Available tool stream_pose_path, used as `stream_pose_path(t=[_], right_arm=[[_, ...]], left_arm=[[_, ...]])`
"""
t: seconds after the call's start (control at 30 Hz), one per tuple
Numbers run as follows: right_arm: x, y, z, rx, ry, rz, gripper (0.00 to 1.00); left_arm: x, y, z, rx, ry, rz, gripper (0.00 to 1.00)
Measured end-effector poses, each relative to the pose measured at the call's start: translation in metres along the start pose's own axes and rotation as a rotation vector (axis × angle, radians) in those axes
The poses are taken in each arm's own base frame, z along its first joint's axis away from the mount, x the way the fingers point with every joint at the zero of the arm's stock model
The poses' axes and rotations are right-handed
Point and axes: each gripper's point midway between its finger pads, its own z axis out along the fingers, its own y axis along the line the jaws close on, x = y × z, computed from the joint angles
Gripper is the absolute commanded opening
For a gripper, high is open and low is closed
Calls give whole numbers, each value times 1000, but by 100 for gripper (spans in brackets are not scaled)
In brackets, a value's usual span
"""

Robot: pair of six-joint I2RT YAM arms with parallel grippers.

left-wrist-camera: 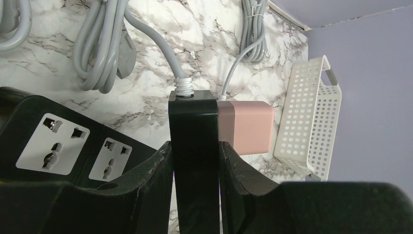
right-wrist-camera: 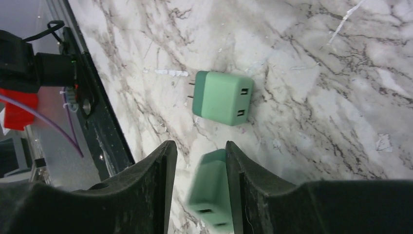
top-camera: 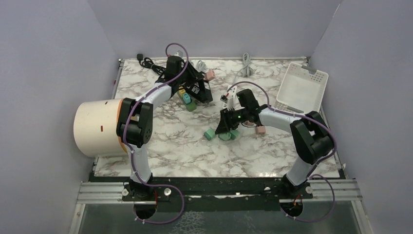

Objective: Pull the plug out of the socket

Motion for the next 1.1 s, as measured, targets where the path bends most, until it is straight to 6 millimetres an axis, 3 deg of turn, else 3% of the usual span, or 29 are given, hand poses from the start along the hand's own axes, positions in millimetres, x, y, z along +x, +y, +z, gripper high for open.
stream_pose_path(t=[0.13, 0.2, 0.33, 0.43, 0.5, 0.6, 0.77, 0.9, 1.1], right_arm=[[1, -13, 6, 35, 27, 6, 56], [4, -18, 8, 50, 38, 13, 66], [7, -25, 7, 91, 46, 14, 69], [-5, -25, -1, 138, 8, -8, 74], [-26, -18, -14, 178, -66, -45, 78], [-75, 1, -40, 231, -228, -125, 77], [-171, 16, -67, 303, -466, -189, 76], [-213, -9, -59, 334, -533, -117, 72], [-223, -71, -27, 367, -513, 77, 63]], left_arm=[[0, 0, 0, 1, 1, 6, 0], [0, 0, 0, 2, 3, 6, 0], [1, 0, 0, 5, 4, 10, 0], [2, 0, -1, 8, 9, 20, 0], [3, 1, -1, 11, 13, 29, 0], [9, 4, -4, 11, 24, 41, 0], [23, 2, -14, 20, 45, 65, 0], [28, -6, -21, 42, 49, 80, 0], [25, -18, -25, 76, 41, 91, 0]])
